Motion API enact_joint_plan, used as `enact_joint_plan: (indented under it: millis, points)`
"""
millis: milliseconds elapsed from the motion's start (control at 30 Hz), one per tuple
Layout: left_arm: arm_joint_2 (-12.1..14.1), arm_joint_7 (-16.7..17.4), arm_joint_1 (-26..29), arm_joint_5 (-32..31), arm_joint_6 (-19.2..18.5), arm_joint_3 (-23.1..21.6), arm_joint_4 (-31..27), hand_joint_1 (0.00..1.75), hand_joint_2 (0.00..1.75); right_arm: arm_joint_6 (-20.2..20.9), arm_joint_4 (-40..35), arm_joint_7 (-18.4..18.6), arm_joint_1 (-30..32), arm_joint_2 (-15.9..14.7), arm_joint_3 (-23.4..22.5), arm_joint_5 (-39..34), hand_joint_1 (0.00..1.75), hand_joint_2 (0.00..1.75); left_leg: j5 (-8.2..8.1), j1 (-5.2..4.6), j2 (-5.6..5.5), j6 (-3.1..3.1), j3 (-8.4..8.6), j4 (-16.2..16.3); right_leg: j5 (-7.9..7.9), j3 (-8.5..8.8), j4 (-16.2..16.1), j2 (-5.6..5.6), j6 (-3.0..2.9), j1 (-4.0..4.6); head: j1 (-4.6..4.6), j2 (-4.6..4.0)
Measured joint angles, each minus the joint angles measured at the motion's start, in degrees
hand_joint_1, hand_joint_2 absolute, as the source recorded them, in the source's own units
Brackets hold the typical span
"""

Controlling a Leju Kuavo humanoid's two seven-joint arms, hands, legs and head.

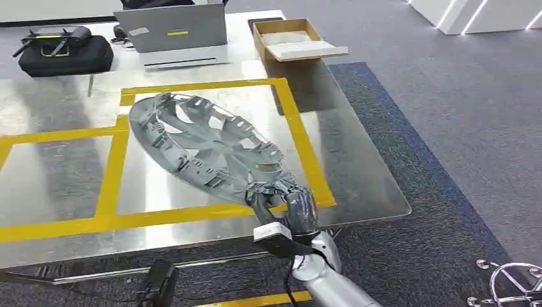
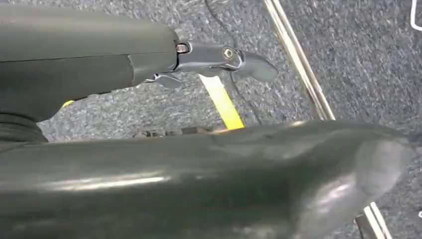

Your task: Take the parts from the cabinet and place them on the table.

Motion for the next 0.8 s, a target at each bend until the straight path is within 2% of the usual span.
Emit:
enact_joint_plan:
  millis: [33,100,133,167,200,267,300,333,433,467,500,533,600,633,667,700,767,800]
  points:
    - [0.0,0.1,-0.2,-0.1,0.0,-0.2,0.0,0.0,0.0,-1.7,0.0,0.0,0.0,-0.1,0.2,0.7,1.75,1.75,0.01,0.0,0.01,0.25,-0.03,0.0,-2.11,-1.88,4.0,0.0,0.27,-0.12,0.11,0.0]
    - [0.0,0.3,-0.2,-0.5,0.0,-0.3,0.0,0.0,0.0,-4.3,0.0,0.0,0.2,-0.3,0.7,1.6,1.75,1.75,-0.05,-0.06,0.07,0.37,-0.02,0.0,-5.79,-6.41,13.4,-0.01,0.51,-0.19,0.11,0.0]
    - [0.0,0.4,-0.2,-0.5,0.0,-0.3,0.0,0.0,0.0,-4.4,0.1,0.0,0.4,-0.4,0.7,1.7,1.75,1.75,-0.08,-0.08,0.1,0.39,0.02,0.0,-6.12,-7.8,15.9,-0.01,0.58,-0.2,0.05,0.0]
    - [0.0,0.5,-0.2,-0.6,0.0,-0.3,0.0,0.0,0.0,-4.4,0.1,0.0,0.5,-0.5,0.8,1.8,1.75,1.75,-0.12,-0.08,0.09,0.4,0.1,0.0,-5.03,-7.72,15.2,-0.01,0.54,-0.2,0.09,0.0]
    - [0.0,0.5,-0.3,-0.7,0.0,-0.4,0.0,0.0,0.0,-4.5,0.1,0.0,0.7,-0.6,0.9,2.6,1.75,1.75,-0.19,-0.07,0.07,0.38,0.2,0.0,-2.99,-6.39,12.2,0.0,0.41,-0.2,0.07,0.0]
    - [-0.2,0.6,-0.3,-1.2,0.0,-0.7,0.0,0.0,0.0,-4.8,-0.5,0.1,1.4,-0.6,0.1,9.4,1.75,1.75,-0.52,0.01,-0.01,0.11,0.68,0.0,1.97,-1.19,1.8,-0.07,0.12,-0.25,0.07,0.0]
    - [-0.3,0.8,-0.4,-1.5,0.2,-0.9,0.0,0.0,0.0,-4.8,-1.0,0.0,1.8,-0.6,-0.6,12.9,1.75,1.75,-0.69,-0.13,-0.03,-0.18,0.74,0.0,1.91,0.39,-1.4,-0.1,0.07,-0.24,0.09,0.02]
    - [-0.4,0.9,-0.6,-1.8,0.5,-1.2,0.0,0.0,0.0,-4.8,-1.7,0.0,2.2,-0.6,-1.2,16.5,1.75,1.75,-0.75,-0.43,-0.1,-0.44,0.5,0.3,1.75,1.24,-2.2,0.08,-0.26,-0.15,0.05,0.0]
    - [-0.9,1.2,-0.9,-1.9,1.1,-1.7,0.0,0.0,0.0,-4.8,-5.6,0.0,4.5,-0.7,-4.8,25.8,1.75,1.75,-0.46,-0.24,-0.1,-1.37,0.61,-0.3,1.7,0.9,-2.0,0.11,-1.26,0.12,-0.13,0.0]
    - [-0.9,1.2,-1.0,-1.9,1.2,-1.8,0.0,0.0,0.0,-4.8,-6.8,0.0,5.0,-0.7,-6.0,27.7,1.75,1.75,-0.83,-0.14,-0.03,-1.73,0.49,-0.2,1.97,1.14,-2.4,0.07,-1.76,-0.29,-0.13,0.0]
    - [-1.0,1.2,-1.0,-1.9,1.2,-1.9,0.0,0.0,0.0,-4.8,-7.7,0.0,5.4,-0.7,-6.8,29.3,1.75,1.75,-1.83,-0.17,0.09,-1.98,0.11,1.0,1.99,1.18,-2.5,0.09,-1.96,-0.31,-0.28,0.0]
    - [-1.1,1.3,-1.1,-1.9,1.2,-2.0,0.0,0.0,0.0,-4.8,-8.6,0.0,5.6,-0.7,-7.5,31.0,1.75,1.75,-4.11,-0.17,0.09,-2.12,-1.55,4.6,2.0,1.13,-2.5,0.07,-2.32,-0.33,-0.37,0.0]
    - [-1.2,1.5,-1.1,-1.9,1.1,-2.1,0.0,0.0,0.0,-4.8,-10.0,0.0,6.1,-0.7,-8.8,34.3,1.75,1.75,-8.21,-0.17,0.09,-2.3,-5.97,13.9,1.94,1.12,-2.5,0.09,-2.46,-0.3,-0.33,0.0]
    - [-1.2,1.6,-1.1,-1.9,1.1,-2.2,0.0,0.0,0.0,-4.8,-10.4,0.0,6.3,-0.7,-9.3,35.8,1.75,1.75,-8.88,-0.17,0.09,-2.35,-7.58,17.0,1.93,1.14,-2.5,0.11,-2.48,-0.28,-0.37,0.0]
    - [-1.2,1.6,-1.0,-1.9,1.1,-2.2,0.0,0.0,0.0,-4.8,-10.8,0.0,6.6,-0.7,-9.7,36.7,1.75,1.75,-8.16,-0.16,0.09,-2.35,-7.97,17.4,1.92,1.2,-2.5,0.14,-2.48,-0.28,-0.32,0.0]
    - [-1.2,1.6,-1.0,-1.9,1.1,-2.3,0.0,0.0,0.0,-4.8,-11.0,0.0,6.8,-0.7,-10.0,36.9,1.75,1.75,-6.19,-0.15,0.1,-2.31,-7.18,15.4,1.9,1.27,-2.5,0.16,-2.44,-0.3,-0.39,0.0]
    - [-1.2,1.6,-1.1,-1.9,1.1,-2.5,0.0,0.0,0.0,-4.8,-11.2,0.0,7.0,-0.7,-10.4,36.0,1.75,1.75,-0.96,-0.1,0.14,-2.2,-2.77,6.0,1.77,1.54,-2.4,0.18,-2.2,-0.4,-0.37,0.0]
    - [-1.2,1.6,-1.1,-1.8,1.0,-2.5,0.0,0.0,0.0,-4.8,-11.3,0.0,7.1,-0.7,-10.6,35.7,1.75,1.75,0.41,0.0,0.26,-2.26,-0.64,1.9,1.7,1.59,-2.4,0.18,-1.84,-0.31,-0.35,0.0]
